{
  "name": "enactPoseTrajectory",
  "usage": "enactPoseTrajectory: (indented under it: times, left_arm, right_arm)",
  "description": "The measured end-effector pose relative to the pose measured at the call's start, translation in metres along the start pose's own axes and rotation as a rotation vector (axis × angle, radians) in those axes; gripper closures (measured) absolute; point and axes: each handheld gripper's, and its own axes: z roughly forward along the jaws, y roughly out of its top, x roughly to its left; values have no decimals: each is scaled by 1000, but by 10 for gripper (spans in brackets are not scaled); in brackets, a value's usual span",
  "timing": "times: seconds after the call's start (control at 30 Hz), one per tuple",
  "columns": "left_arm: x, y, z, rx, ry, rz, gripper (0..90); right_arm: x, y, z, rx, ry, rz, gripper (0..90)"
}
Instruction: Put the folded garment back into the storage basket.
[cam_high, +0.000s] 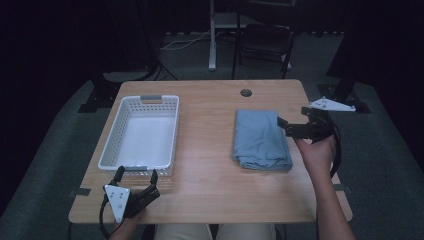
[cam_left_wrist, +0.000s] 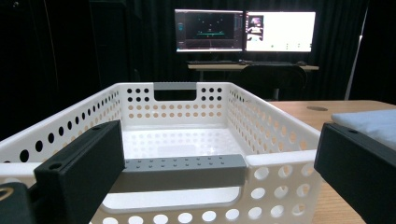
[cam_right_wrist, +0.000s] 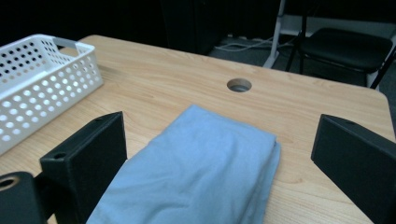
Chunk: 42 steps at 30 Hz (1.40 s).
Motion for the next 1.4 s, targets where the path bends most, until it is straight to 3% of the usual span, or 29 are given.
enactPoseTrajectory:
  times: [0.3, 0.47, 0.63, 1.4]
  left_arm:
    - [0, 0, 0, -2, 1, -1, 30]
    - [0, 0, 0, -1, 1, 0, 30]
    - [0, 0, 0, -1, 1, 0, 30]
    - [0, 0, 0, -7, -1, -2, 30]
  right_arm:
    - [-11, -7, 22, 80, -9, 25, 32]
    - [-15, -8, 27, 98, 6, 66, 32]
    - [-19, -13, 42, 164, 9, 75, 32]
    - [-27, -30, 83, 323, 2, 111, 33]
